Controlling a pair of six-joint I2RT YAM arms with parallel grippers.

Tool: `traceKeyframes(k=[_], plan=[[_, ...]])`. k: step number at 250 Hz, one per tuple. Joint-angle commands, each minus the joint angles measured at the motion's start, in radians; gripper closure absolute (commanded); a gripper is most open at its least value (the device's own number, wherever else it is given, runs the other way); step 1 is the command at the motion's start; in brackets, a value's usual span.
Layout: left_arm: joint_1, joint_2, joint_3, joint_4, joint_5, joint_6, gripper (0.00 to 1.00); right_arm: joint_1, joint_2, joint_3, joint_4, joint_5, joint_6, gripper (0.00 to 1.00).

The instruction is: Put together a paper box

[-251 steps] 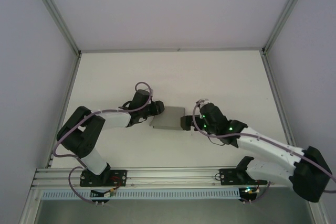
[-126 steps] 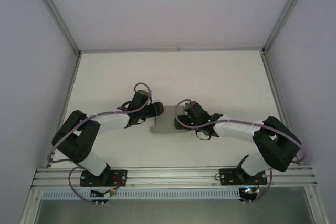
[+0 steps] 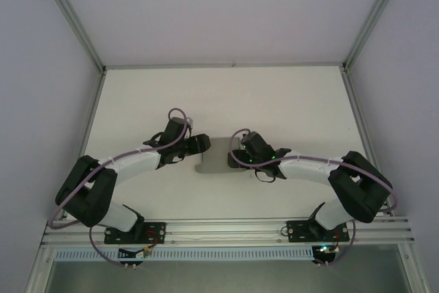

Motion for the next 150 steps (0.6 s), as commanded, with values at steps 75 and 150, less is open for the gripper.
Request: traceKeyframes(k=[75,150], plan=[[0.152,0.213,-0.200,0.608,0.367,-0.244,0.65,-0.104,-0.038,0.028,0.006,-0.140,0.051,0.16],[0.202,0.471,-0.248,1.114,0.514,-0.450,0.75,-0.206,0.000,0.062,0.047,-0.361,0.090,0.09]])
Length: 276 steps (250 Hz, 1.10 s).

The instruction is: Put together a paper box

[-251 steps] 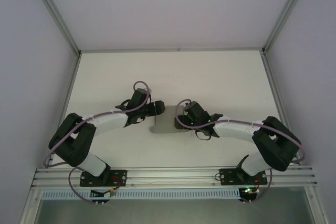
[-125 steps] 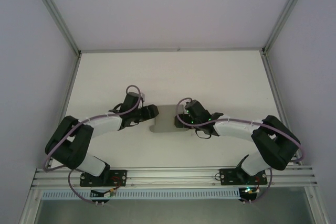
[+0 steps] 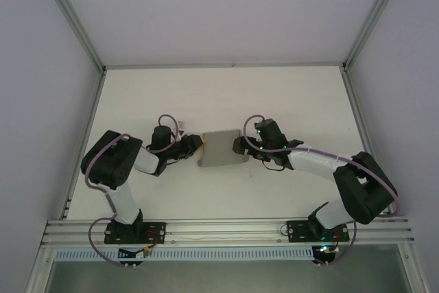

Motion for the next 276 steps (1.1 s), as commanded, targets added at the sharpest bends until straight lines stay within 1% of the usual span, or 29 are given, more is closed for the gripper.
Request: traceKeyframes(k=[1,33,43,67,87,96,109,121,137,157,171,179,189,195,203,210,212,223,232,241,251,258,266,276], plan=[[0.011,0.108,-0.039,0.192,0.040,-0.112,0.75,-0.016,0.026,0.045,0.017,-0.120,0.031,0.09],[0.024,0.224,-0.037,0.352,0.081,-0.185,0.75,-0.046,0.082,0.068,0.043,-0.199,0.051,0.09],[0.029,0.246,-0.026,0.353,0.089,-0.200,0.76,-0.056,0.103,0.078,0.059,-0.235,0.059,0.10],[0.029,0.249,-0.023,0.351,0.107,-0.178,0.76,-0.074,0.146,0.097,0.114,-0.316,0.061,0.14],[0.033,0.229,-0.028,0.338,0.104,-0.161,0.74,-0.091,0.175,0.117,0.155,-0.387,0.077,0.25],[0.035,0.224,-0.024,0.335,0.104,-0.159,0.74,-0.095,0.184,0.125,0.171,-0.405,0.081,0.29],[0.036,0.223,-0.016,0.329,0.103,-0.157,0.74,-0.098,0.191,0.130,0.193,-0.422,0.084,0.38],[0.036,0.228,-0.007,0.335,0.110,-0.159,0.73,-0.099,0.187,0.137,0.197,-0.431,0.081,0.41],[0.035,0.225,-0.001,0.338,0.116,-0.160,0.70,-0.101,0.170,0.141,0.190,-0.434,0.070,0.49],[0.035,0.187,0.011,0.328,0.123,-0.150,0.68,-0.103,0.132,0.142,0.160,-0.409,0.054,0.57],[0.036,0.141,0.022,0.318,0.130,-0.144,0.61,-0.107,0.103,0.144,0.136,-0.397,0.044,0.57],[0.036,0.106,0.030,0.298,0.129,-0.136,0.56,-0.110,0.089,0.146,0.121,-0.392,0.039,0.57],[0.035,0.053,0.045,0.251,0.130,-0.113,0.46,-0.112,0.069,0.148,0.099,-0.378,0.035,0.57],[0.035,0.018,0.056,0.207,0.127,-0.092,0.38,-0.114,0.056,0.148,0.086,-0.367,0.034,0.57],[0.034,-0.036,0.071,0.127,0.120,-0.051,0.24,-0.116,0.038,0.150,0.069,-0.352,0.032,0.56],[0.031,-0.091,0.087,0.038,0.107,-0.002,0.04,-0.119,0.021,0.151,0.049,-0.340,0.032,0.55],[0.031,-0.107,0.093,0.009,0.103,0.014,0.01,-0.121,0.016,0.151,0.043,-0.335,0.033,0.55],[0.022,-0.204,0.127,-0.192,0.058,0.125,0.00,-0.125,-0.012,0.151,0.010,-0.311,0.038,0.55],[0.006,-0.293,0.165,-0.387,-0.011,0.238,0.00,-0.132,-0.036,0.156,-0.025,-0.284,0.044,0.55],[-0.025,-0.382,0.209,-0.587,-0.126,0.362,0.00,-0.138,-0.060,0.163,-0.073,-0.246,0.055,0.55],[-0.081,-0.475,0.259,-0.773,-0.305,0.494,0.00,-0.145,-0.084,0.178,-0.135,-0.198,0.070,0.54],[-0.129,-0.528,0.283,-0.861,-0.436,0.581,0.00,-0.151,-0.097,0.190,-0.180,-0.166,0.084,0.53],[-0.184,-0.580,0.300,-0.919,-0.561,0.670,0.00,-0.163,-0.109,0.204,-0.232,-0.133,0.110,0.53],[-0.242,-0.634,0.306,-0.943,-0.669,0.770,0.00,-0.178,-0.120,0.230,-0.300,-0.101,0.150,0.53]])
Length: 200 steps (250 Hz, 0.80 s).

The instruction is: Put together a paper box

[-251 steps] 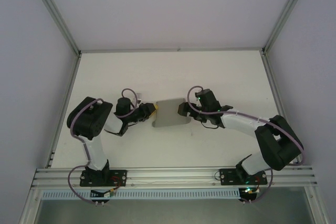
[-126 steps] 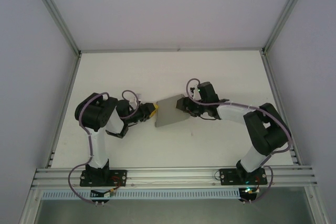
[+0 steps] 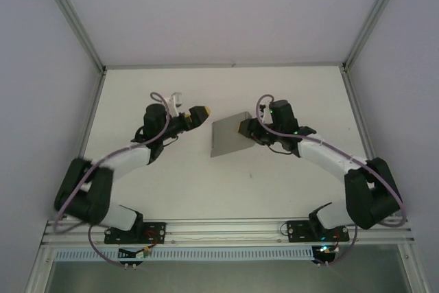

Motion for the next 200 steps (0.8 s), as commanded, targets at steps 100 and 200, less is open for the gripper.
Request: traceKeyframes(k=[100,200], plan=[[-0.537,-0.097,0.086,-0.362,-0.687,1.153,0.00,-0.237,0.086,0.375,-0.648,-0.298,0.235,0.54],[-0.551,0.146,0.132,-0.116,-0.802,1.313,0.05,-0.248,0.218,0.440,-0.759,-0.433,0.209,0.56]])
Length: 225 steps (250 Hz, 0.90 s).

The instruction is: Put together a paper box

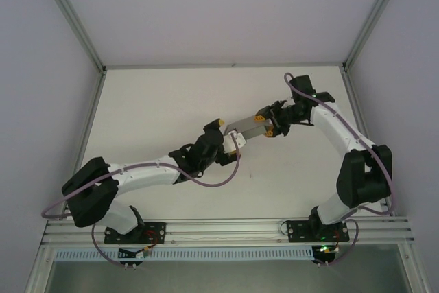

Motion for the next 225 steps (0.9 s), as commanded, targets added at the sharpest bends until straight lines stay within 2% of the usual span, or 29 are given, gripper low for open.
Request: traceKeyframes(k=[1,41,66,91,126,141,148,159,170,186,196,207,225], plan=[[0.000,0.038,0.045,0.090,-0.041,0.073,0.05,-0.006,0.031,0.030,-0.057,-0.090,0.005,0.56],[0.000,0.072,0.051,0.117,-0.069,0.088,0.34,-0.006,0.054,0.060,-0.095,-0.077,-0.034,0.53],[0.001,0.053,0.043,0.106,-0.051,0.078,0.45,-0.009,0.058,0.063,-0.106,-0.072,-0.048,0.50],[0.002,0.042,0.052,0.071,-0.039,0.074,0.52,-0.011,0.054,0.063,-0.101,-0.076,-0.058,0.45],[0.002,0.033,0.068,0.014,-0.033,0.061,0.56,-0.019,0.025,0.069,-0.081,-0.044,-0.089,0.41],[0.002,0.023,0.079,-0.039,-0.018,0.049,0.57,-0.027,0.003,0.071,-0.048,0.001,-0.128,0.35],[0.002,0.018,0.088,-0.072,-0.010,0.037,0.57,-0.031,-0.012,0.069,-0.027,0.036,-0.150,0.32],[0.003,0.005,0.106,-0.143,0.012,0.016,0.57,-0.036,-0.045,0.057,0.025,0.104,-0.196,0.21],[0.012,-0.010,0.126,-0.231,0.059,-0.009,0.58,-0.035,-0.088,0.031,0.096,0.195,-0.254,0.09],[0.035,-0.038,0.157,-0.362,0.145,-0.049,0.60,-0.035,-0.167,-0.034,0.228,0.324,-0.354,0.00],[0.056,-0.055,0.183,-0.454,0.213,-0.067,0.60,-0.036,-0.221,-0.089,0.317,0.366,-0.438,0.00],[0.082,-0.069,0.218,-0.576,0.290,-0.083,0.58,-0.032,-0.284,-0.158,0.430,0.343,-0.600,0.00],[0.114,-0.076,0.276,-0.761,0.404,-0.079,0.56,-0.032,-0.386,-0.285,0.584,0.322,-0.751,0.00]])
